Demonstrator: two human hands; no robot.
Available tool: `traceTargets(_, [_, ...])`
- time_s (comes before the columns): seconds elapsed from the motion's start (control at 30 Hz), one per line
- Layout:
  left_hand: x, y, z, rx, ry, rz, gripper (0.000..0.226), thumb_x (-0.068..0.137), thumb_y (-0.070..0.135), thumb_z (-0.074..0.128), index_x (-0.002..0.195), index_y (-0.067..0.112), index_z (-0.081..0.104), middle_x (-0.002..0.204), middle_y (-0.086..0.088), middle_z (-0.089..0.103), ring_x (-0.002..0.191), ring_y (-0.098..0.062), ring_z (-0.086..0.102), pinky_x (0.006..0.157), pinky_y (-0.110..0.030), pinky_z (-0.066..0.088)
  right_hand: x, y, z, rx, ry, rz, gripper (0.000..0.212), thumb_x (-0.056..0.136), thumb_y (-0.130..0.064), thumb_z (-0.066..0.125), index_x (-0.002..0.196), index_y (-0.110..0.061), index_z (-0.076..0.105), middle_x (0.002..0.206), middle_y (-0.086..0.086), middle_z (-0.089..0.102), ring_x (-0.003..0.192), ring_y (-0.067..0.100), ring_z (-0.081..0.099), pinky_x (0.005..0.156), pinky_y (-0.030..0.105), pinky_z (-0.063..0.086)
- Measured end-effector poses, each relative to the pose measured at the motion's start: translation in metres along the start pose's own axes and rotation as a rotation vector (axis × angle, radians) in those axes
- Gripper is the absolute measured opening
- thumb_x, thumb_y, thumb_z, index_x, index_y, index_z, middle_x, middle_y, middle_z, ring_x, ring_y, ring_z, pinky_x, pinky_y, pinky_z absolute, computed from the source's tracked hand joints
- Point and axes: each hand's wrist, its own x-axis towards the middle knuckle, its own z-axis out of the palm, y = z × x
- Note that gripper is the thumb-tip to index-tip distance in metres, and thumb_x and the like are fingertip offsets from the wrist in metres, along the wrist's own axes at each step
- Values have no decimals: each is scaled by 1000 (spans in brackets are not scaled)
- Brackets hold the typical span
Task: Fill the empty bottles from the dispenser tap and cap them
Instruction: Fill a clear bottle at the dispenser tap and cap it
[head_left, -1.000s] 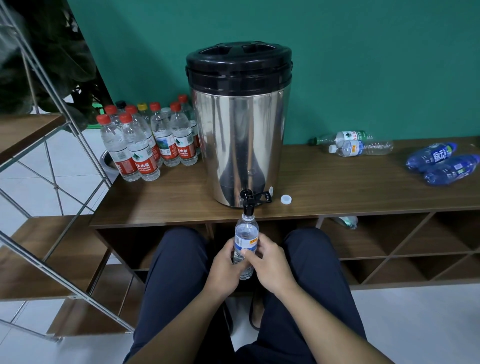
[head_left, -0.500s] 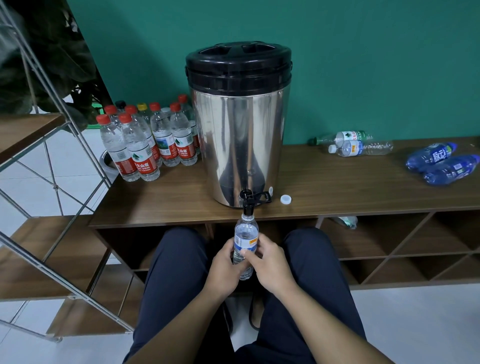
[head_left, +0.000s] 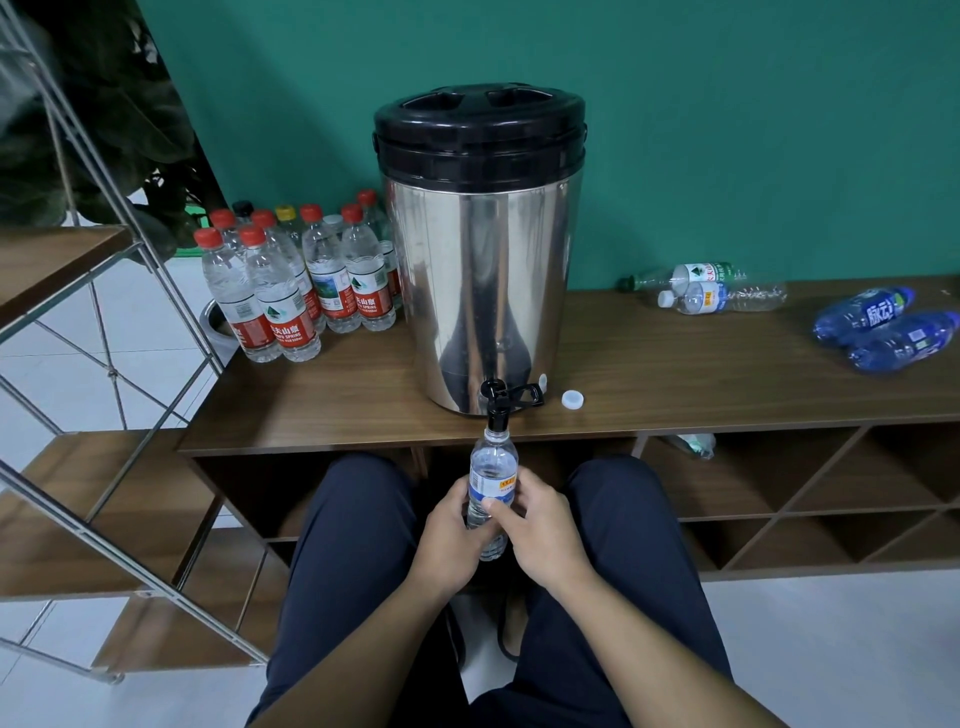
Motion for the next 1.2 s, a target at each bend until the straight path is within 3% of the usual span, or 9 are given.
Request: traceTargets(1.2, [2,-1,2,1,10,-15,53,93,8,83,138,32,69,120,10,81,110,-10,78,103,-42,63,-1,0,1,1,15,8,31,95,-16,84,122,-30,76,108,-12,84,102,9,81,98,48,65])
